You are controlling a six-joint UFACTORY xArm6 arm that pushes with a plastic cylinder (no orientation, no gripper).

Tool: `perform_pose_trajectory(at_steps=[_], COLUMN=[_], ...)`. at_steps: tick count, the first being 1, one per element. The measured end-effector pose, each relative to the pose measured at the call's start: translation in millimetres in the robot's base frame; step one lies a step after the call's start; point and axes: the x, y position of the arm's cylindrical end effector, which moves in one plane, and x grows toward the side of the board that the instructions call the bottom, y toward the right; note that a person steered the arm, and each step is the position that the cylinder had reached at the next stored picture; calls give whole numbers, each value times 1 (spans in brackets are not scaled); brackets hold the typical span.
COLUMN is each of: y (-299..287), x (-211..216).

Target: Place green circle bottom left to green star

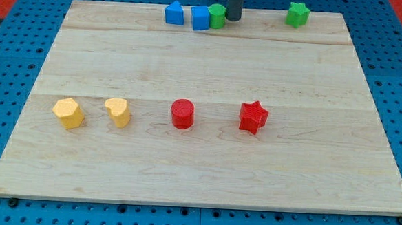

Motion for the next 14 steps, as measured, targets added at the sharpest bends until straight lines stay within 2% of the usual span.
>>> perform_pose_trajectory(at_steps=[2, 4, 5, 6, 7, 10, 14], y=[-28, -175, -208, -200, -147, -78, -22], x=[34, 75, 34, -15, -35, -32, 21])
